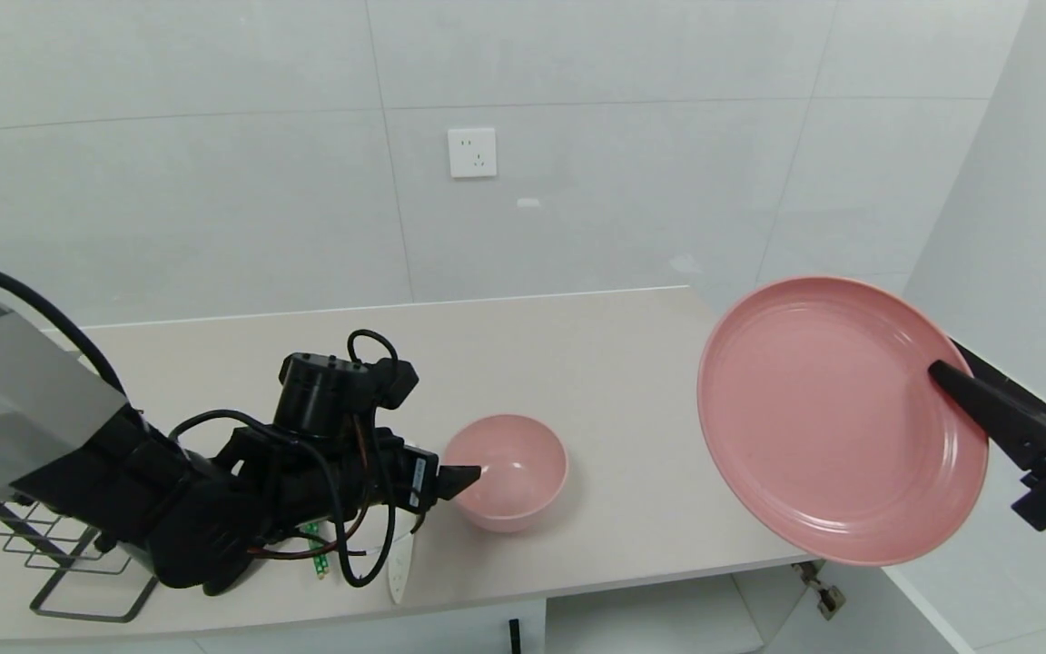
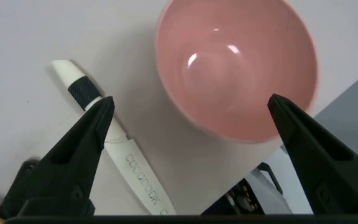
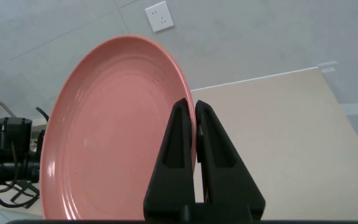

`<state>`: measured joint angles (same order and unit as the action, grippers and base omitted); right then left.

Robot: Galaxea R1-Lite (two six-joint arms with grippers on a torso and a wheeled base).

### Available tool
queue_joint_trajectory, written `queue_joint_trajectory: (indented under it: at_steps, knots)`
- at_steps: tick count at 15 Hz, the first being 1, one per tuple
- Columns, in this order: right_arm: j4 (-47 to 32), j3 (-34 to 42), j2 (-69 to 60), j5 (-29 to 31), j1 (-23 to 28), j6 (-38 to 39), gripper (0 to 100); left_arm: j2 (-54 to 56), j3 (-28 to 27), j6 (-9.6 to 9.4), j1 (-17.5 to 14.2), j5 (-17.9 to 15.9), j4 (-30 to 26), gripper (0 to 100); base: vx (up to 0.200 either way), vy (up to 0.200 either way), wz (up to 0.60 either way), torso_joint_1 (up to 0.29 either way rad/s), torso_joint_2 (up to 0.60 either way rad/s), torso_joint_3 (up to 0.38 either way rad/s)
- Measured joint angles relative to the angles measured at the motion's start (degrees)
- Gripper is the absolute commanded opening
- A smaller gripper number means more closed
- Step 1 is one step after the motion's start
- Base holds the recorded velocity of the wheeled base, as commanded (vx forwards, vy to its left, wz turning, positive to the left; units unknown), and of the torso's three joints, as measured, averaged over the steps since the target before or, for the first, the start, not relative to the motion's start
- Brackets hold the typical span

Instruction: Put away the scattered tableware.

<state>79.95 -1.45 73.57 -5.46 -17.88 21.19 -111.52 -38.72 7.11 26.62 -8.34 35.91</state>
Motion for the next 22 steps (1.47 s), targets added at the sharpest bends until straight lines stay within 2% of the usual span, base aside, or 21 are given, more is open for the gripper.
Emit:
queue_joint_trajectory:
  at_steps: [9,19,20,22]
  knots:
    - [0.0,0.3,0.29,0.0,-0.02,0.1,0,-7.47,-3.21,0.39,-0.26,0.09,4.64,100,0.0,0.0,0.0,0.0,0.0,0.0]
    - [-0.09,0.49,0.62,-0.06,-0.02,0.13,0,-13.57,-9.24,2.61,-0.13,0.55,4.27,100,0.0,0.0,0.0,0.0,0.0,0.0]
    - [-0.07,0.49,0.63,-0.04,-0.02,0.13,0,-13.84,-9.26,2.63,-0.13,0.6,4.13,0,0.0,0.0,0.0,0.0,0.0,0.0]
    - [-0.07,0.49,0.68,-0.06,-0.05,0.16,0,-14.12,-9.05,2.63,-0.11,0.6,4.12,0,0.0,0.0,0.0,0.0,0.0,0.0]
